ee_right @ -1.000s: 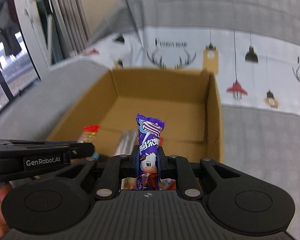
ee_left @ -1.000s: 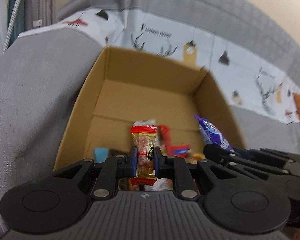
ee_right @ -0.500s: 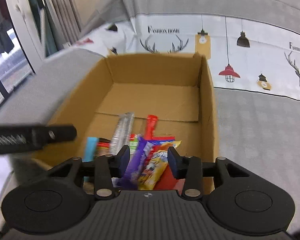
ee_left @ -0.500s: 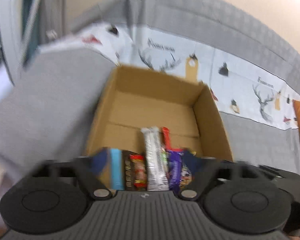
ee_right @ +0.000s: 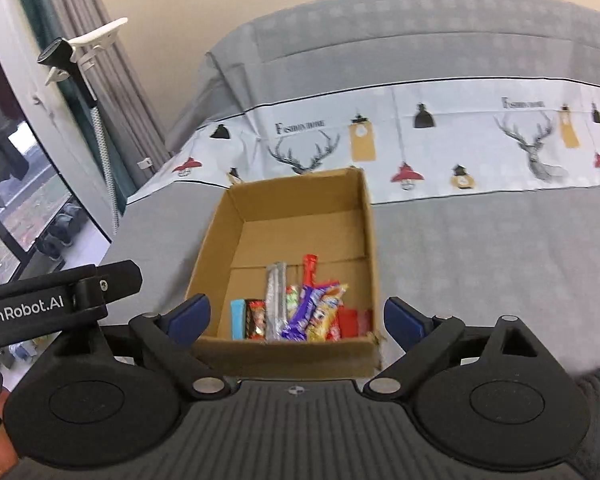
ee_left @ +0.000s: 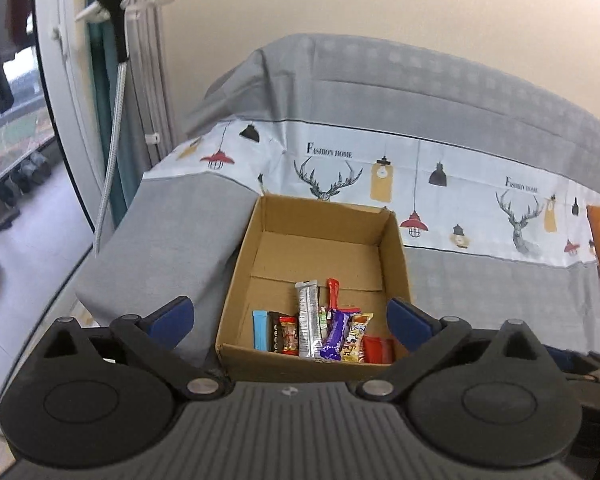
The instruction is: Organize snacks
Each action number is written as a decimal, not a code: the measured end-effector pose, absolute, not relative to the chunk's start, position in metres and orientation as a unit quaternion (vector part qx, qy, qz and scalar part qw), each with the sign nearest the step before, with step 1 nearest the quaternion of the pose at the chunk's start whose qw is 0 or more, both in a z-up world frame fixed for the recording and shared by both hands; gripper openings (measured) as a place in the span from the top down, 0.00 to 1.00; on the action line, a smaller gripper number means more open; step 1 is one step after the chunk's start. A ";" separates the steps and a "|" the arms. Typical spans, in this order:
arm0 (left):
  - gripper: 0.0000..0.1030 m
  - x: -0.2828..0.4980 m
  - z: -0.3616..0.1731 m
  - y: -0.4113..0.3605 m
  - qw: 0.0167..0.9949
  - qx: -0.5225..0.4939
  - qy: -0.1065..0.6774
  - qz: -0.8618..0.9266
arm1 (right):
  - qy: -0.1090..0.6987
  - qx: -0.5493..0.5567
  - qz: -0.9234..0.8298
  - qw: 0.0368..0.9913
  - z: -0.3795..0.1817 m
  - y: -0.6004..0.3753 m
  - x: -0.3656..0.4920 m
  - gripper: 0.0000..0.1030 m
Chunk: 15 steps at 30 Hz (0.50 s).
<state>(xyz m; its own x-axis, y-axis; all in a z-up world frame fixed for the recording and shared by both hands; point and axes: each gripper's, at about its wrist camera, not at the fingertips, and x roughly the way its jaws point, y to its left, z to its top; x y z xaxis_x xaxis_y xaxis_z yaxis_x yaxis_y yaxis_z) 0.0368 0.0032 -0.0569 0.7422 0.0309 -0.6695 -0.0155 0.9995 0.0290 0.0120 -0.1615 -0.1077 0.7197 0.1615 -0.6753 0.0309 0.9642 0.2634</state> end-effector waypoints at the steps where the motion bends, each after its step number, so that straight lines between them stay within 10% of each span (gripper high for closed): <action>1: 0.00 0.033 -0.054 0.001 0.933 0.015 0.360 0.008 | 0.375 0.120 0.030 0.919 -0.103 -0.162 0.007 0.08; 15: 0.00 0.006 -0.035 -0.023 0.928 0.055 0.367 0.011 | 0.372 0.097 0.015 0.923 -0.082 -0.158 -0.026 0.03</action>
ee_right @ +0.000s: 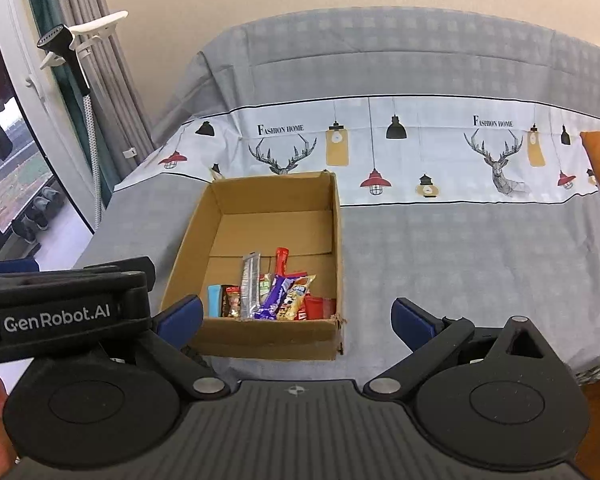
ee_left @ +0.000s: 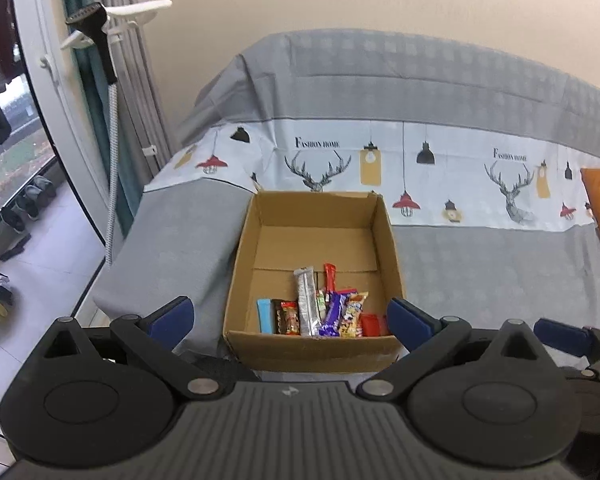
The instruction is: Organize snacks
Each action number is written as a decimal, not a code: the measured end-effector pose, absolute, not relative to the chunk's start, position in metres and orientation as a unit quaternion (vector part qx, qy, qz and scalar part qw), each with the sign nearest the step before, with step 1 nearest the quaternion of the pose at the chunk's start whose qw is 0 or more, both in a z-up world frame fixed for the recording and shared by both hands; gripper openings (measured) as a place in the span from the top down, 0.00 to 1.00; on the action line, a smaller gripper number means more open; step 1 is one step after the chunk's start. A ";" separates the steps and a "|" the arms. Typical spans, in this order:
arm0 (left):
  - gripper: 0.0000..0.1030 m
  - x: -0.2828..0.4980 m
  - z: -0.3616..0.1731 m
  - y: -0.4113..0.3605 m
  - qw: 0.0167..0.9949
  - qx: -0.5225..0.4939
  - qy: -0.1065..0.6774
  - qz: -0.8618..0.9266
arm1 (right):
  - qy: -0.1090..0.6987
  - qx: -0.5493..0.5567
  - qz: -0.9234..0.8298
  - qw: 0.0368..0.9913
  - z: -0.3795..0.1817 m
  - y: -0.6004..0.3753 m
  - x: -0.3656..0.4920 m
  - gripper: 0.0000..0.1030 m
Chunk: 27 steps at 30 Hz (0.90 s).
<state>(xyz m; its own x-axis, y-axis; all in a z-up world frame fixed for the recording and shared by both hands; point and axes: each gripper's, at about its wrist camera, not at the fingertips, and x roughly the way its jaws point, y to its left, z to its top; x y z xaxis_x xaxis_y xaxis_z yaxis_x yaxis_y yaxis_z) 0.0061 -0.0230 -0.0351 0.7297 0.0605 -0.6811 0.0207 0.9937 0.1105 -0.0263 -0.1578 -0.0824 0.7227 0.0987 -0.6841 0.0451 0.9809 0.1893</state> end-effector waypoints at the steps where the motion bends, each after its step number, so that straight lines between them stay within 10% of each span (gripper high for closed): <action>1: 0.00 0.005 -0.035 -0.022 0.928 0.053 0.367 0.013 | 0.373 0.099 0.015 0.923 -0.082 -0.158 -0.027 0.03; 27: 0.00 0.000 -0.039 -0.020 0.923 0.070 0.379 0.005 | 0.387 0.118 0.026 0.914 -0.089 -0.161 -0.033 0.03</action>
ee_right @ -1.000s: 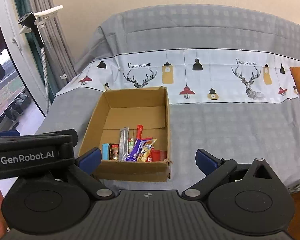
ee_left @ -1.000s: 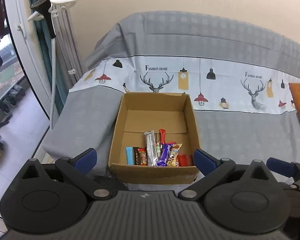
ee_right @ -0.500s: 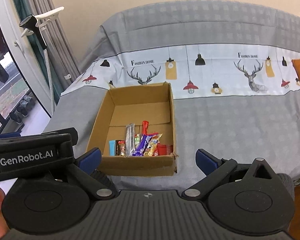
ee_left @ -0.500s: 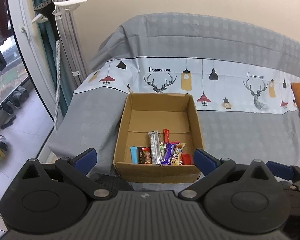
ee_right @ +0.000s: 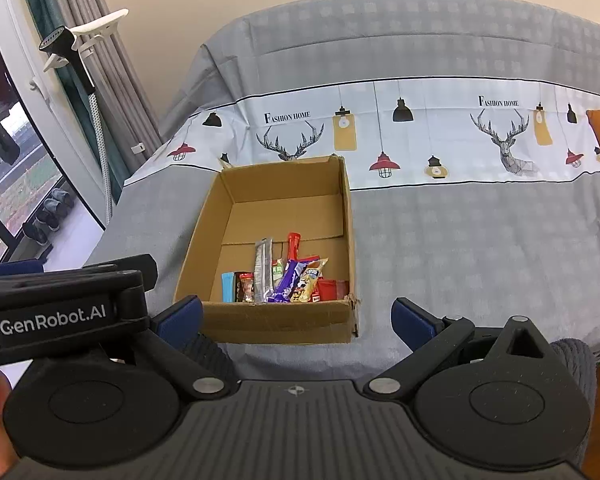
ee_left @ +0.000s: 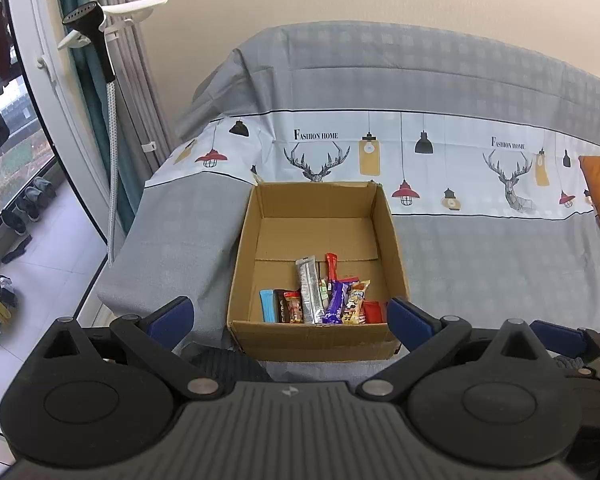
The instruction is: Organize snacks
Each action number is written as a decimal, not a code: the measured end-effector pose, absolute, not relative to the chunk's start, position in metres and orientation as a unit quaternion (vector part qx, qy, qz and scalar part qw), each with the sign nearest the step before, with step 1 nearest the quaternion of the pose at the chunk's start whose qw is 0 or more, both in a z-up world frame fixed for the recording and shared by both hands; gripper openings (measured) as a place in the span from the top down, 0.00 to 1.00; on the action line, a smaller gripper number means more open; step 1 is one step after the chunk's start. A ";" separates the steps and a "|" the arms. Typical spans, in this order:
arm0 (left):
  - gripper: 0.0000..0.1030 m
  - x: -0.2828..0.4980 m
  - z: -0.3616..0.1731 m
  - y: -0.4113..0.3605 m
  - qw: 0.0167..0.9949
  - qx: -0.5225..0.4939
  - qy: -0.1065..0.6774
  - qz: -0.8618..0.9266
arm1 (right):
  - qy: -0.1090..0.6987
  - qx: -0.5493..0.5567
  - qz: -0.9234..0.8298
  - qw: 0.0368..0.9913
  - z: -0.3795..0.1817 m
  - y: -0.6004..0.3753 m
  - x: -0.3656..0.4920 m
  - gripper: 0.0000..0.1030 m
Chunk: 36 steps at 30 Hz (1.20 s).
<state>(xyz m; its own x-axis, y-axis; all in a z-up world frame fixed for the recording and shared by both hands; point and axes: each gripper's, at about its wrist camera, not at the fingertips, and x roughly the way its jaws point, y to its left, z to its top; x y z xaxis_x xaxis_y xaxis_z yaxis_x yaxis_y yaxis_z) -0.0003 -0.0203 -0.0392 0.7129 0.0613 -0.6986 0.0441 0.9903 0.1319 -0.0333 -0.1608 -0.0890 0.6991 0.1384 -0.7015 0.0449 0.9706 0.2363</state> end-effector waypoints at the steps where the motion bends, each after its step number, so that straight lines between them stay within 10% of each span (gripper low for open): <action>1: 0.00 0.000 -0.039 -0.021 0.923 0.070 0.378 0.005 | 0.388 0.121 0.025 0.913 -0.089 -0.163 -0.032 0.03; 36: 0.00 0.000 -0.044 -0.023 0.917 0.091 0.389 0.010 | 0.391 0.126 0.028 0.911 -0.097 -0.165 -0.035 0.03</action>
